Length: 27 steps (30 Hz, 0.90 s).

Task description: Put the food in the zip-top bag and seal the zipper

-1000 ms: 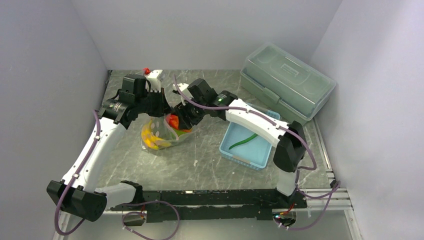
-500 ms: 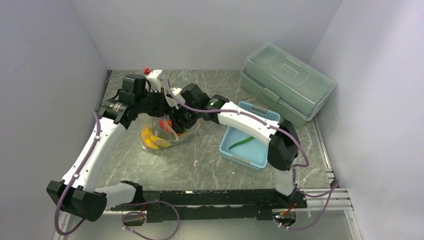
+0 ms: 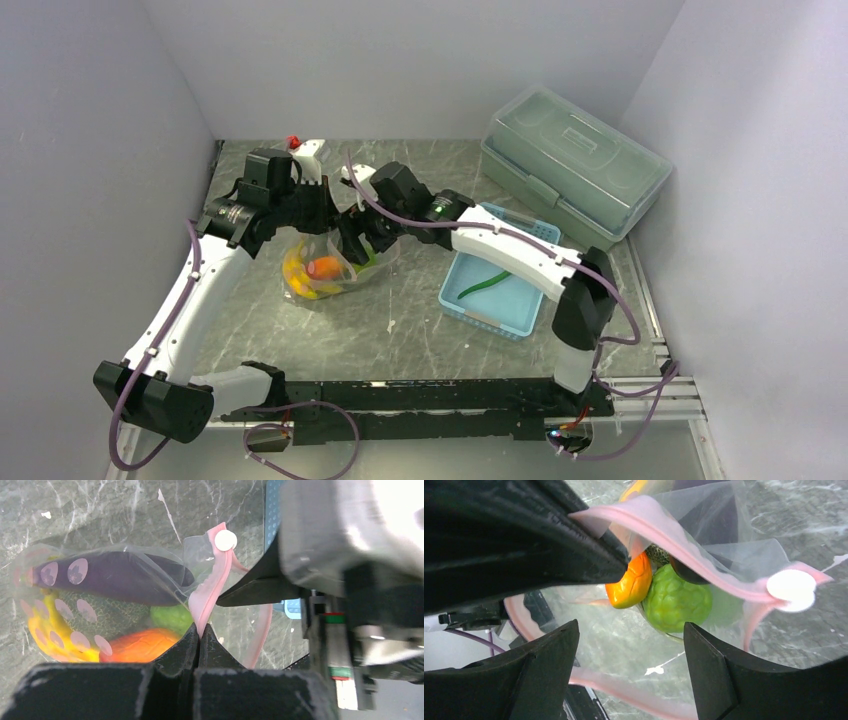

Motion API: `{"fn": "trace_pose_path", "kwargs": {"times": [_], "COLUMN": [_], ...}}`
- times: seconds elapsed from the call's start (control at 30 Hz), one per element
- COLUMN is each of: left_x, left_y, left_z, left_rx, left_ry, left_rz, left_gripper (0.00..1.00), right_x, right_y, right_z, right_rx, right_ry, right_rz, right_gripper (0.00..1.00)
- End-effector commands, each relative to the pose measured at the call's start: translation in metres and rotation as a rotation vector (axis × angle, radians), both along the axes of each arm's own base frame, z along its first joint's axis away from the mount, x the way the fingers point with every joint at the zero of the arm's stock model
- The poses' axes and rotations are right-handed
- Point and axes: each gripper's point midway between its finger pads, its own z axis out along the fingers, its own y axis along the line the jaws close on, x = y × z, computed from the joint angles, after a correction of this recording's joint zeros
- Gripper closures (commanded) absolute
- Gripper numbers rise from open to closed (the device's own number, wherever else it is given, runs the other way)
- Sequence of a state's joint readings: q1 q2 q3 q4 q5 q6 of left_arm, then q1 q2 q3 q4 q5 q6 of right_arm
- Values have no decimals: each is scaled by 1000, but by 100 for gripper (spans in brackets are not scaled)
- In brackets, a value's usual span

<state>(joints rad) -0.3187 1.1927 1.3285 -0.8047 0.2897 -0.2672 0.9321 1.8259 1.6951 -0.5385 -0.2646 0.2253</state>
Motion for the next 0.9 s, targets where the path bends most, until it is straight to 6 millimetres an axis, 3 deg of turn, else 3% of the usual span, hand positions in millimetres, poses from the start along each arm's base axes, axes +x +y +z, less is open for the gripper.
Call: {"fn": "trace_pose_path", "kwargs": {"times": [0.0,0.43,0.87], "left_x": [2,2,3], "left_y": [-3,-3,-3], "left_z": [14,13,13], "left_rx": [-19,-17,-17], "left_ry": [-62,-62,-61], "left_rz": [-11,-10,-12], "left_gripper": [100,100,100], "right_x": [2,2,19], "right_y": [-10,-95,-210], "right_z": [43,56,29], "right_rx": [76,-19,-178], "right_ry": [-97,-189,-178], "right_rz": [-46,-317,-732], "right_gripper": [20,24,31]}}
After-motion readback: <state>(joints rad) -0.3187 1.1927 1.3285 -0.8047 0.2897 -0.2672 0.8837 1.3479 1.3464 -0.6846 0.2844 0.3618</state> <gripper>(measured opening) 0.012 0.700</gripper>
